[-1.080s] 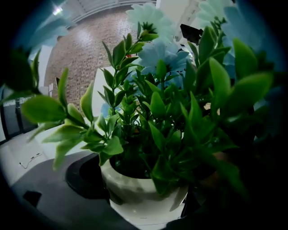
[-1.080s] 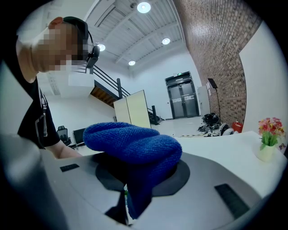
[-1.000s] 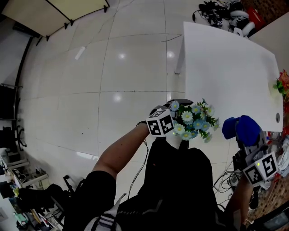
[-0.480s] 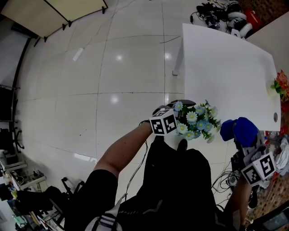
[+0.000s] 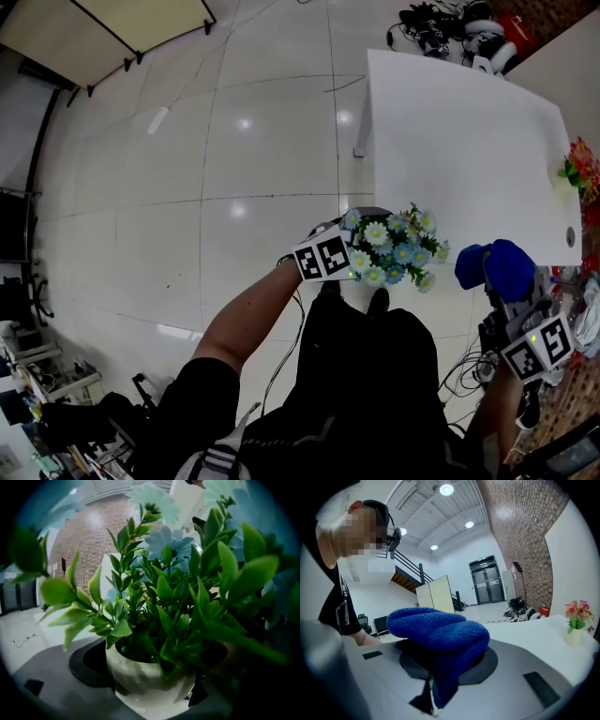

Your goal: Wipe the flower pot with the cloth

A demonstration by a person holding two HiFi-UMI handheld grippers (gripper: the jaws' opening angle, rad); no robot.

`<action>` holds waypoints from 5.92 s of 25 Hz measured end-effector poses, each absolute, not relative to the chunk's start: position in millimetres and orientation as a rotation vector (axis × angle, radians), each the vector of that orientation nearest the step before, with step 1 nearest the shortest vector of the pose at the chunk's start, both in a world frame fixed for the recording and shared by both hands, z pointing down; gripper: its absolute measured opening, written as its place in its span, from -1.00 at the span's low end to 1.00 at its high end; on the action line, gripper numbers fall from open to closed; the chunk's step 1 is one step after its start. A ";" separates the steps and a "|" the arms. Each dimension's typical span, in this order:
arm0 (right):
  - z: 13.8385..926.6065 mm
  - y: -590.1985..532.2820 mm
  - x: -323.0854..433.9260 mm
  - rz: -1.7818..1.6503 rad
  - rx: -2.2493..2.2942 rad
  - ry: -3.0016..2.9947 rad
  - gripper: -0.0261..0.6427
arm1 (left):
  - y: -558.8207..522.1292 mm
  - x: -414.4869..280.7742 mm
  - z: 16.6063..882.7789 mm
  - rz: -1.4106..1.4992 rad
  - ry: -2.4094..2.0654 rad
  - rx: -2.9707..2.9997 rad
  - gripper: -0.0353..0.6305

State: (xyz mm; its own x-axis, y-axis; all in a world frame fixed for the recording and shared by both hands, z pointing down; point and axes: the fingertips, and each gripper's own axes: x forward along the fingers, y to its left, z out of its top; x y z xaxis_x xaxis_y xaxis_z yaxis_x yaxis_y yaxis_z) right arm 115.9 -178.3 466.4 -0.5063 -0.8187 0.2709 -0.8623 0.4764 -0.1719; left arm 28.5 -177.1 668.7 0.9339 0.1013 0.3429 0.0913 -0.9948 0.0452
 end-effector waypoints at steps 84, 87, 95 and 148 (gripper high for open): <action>204.7 -188.9 133.1 0.132 1.388 -3.136 -0.66 | -183.8 79.6 238.5 0.214 0.067 3.137 0.71; 207.3 -193.2 137.1 0.146 1.370 -3.140 -0.66 | -183.5 79.8 235.0 0.182 0.073 3.159 0.71; 209.4 -191.9 181.3 0.183 1.431 -3.190 -0.66 | -192.2 81.1 239.8 0.142 0.027 3.159 0.71; 191.5 -151.9 99.0 0.428 0.824 -3.378 -0.66 | -186.7 68.9 234.6 0.153 0.121 3.160 0.71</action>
State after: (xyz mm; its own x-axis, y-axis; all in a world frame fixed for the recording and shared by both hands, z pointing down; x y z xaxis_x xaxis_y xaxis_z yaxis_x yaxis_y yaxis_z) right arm 99.0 -151.9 191.5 -0.8281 -0.4823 -0.2858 -0.3957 0.8640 -0.3113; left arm 68.9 -186.7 234.6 0.9924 0.0752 0.0974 0.0776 -0.9968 -0.0205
